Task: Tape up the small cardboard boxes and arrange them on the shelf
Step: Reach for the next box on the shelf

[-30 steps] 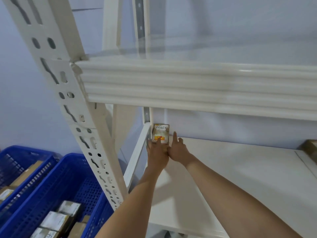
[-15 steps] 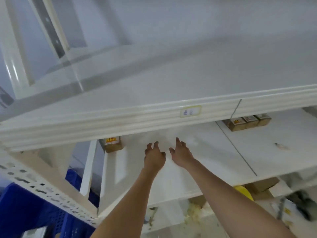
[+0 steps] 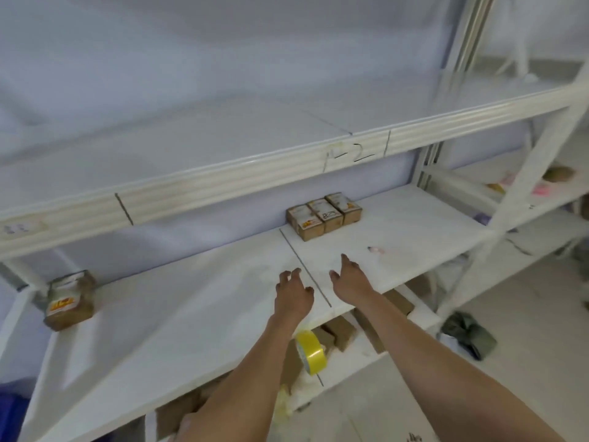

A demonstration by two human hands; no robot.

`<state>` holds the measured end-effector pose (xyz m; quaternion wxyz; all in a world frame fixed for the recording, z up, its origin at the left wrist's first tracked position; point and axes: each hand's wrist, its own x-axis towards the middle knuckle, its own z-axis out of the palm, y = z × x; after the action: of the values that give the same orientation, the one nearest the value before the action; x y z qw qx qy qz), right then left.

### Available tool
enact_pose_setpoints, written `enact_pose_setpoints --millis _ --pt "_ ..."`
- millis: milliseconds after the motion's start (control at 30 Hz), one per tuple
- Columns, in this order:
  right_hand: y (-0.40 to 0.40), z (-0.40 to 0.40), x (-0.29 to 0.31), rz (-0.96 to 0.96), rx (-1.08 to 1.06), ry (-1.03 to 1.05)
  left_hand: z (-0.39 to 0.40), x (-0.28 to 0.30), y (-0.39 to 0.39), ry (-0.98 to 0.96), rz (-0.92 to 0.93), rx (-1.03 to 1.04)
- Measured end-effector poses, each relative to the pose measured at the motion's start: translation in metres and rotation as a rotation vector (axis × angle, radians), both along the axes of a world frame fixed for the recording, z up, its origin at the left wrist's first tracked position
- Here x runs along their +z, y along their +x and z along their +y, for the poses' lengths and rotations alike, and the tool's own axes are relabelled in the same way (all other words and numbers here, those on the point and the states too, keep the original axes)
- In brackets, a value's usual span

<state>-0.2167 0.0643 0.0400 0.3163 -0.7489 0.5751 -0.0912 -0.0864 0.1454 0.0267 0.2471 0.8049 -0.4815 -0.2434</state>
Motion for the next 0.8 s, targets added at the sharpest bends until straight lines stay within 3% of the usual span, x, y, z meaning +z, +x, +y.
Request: enact_pose_setpoints --millis 167,333,600,800 --pt "-0.071 -0.04 0.003 -0.016 -0.079 0.017 -0.05 0.011 -0.068 0.001 0.013 -0.07" --pt "-0.088 -0.084 -0.005 -0.017 -0.066 0.049 -0.106 0.009 -0.095 0.01 0.039 -0.062" --pt "-0.048 -0.184 -0.01 0.071 0.055 -0.012 -0.203 -0.008 -0.061 -0.013 0.099 0.13" --pt "-0.021 -0.237 -0.01 0.066 0.172 -0.028 -0.232 -0.011 -0.031 0.016 0.071 0.265"
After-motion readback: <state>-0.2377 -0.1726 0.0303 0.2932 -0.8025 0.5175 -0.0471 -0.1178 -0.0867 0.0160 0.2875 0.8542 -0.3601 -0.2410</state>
